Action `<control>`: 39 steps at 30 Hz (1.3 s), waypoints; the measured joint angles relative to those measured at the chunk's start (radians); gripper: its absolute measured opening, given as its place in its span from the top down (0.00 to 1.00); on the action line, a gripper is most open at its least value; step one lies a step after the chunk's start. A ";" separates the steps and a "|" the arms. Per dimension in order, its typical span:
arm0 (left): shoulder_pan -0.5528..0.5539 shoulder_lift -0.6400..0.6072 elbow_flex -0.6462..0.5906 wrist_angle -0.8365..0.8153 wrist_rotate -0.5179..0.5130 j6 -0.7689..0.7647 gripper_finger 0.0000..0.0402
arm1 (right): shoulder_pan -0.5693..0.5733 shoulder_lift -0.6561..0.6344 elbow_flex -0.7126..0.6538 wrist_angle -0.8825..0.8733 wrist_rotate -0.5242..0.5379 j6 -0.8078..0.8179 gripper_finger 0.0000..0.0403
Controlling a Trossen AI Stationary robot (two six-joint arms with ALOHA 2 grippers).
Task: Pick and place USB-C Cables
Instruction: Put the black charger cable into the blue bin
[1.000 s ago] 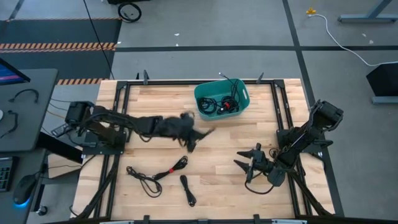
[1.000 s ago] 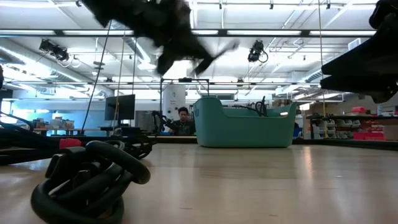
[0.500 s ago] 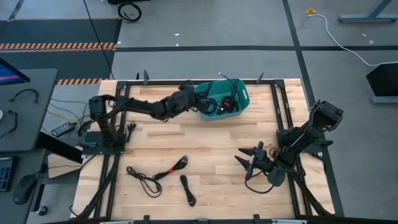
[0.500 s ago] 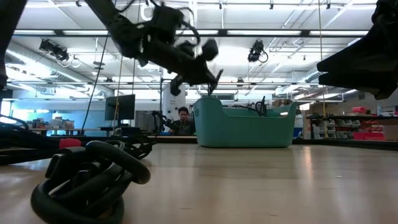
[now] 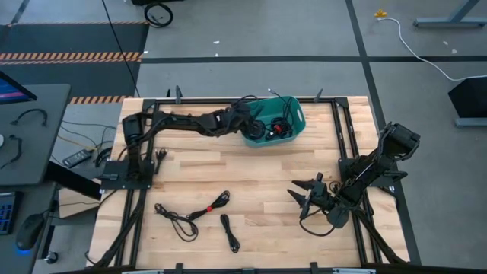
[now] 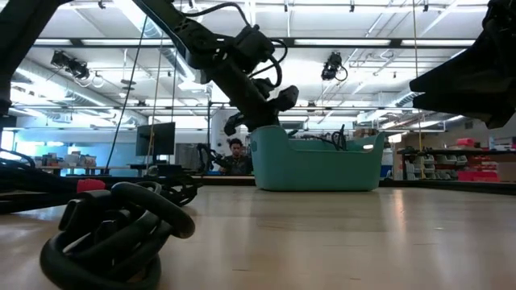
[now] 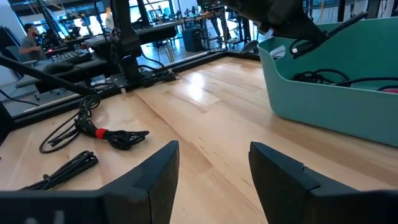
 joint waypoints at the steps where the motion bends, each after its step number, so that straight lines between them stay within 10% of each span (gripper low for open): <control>1: 0.004 -0.001 0.001 -0.015 0.001 -0.007 0.94 | 0.000 0.000 0.000 0.000 0.000 0.000 0.51; 18: 0.026 -0.018 0.120 -0.139 0.188 0.159 0.56 | 0.000 0.000 0.000 0.000 -0.005 0.000 0.51; 27: -0.115 -0.160 0.340 -0.845 0.156 0.302 0.53 | -0.011 0.000 0.000 -0.017 -0.018 -0.010 0.51; 34: -0.362 -0.307 0.208 -1.366 -0.190 -0.138 0.60 | -0.059 0.000 0.000 -0.084 -0.043 -0.011 0.51; 39: -0.468 -0.409 0.012 -1.472 -0.036 -0.560 0.60 | -0.081 0.000 0.000 -0.120 -0.111 -0.023 0.51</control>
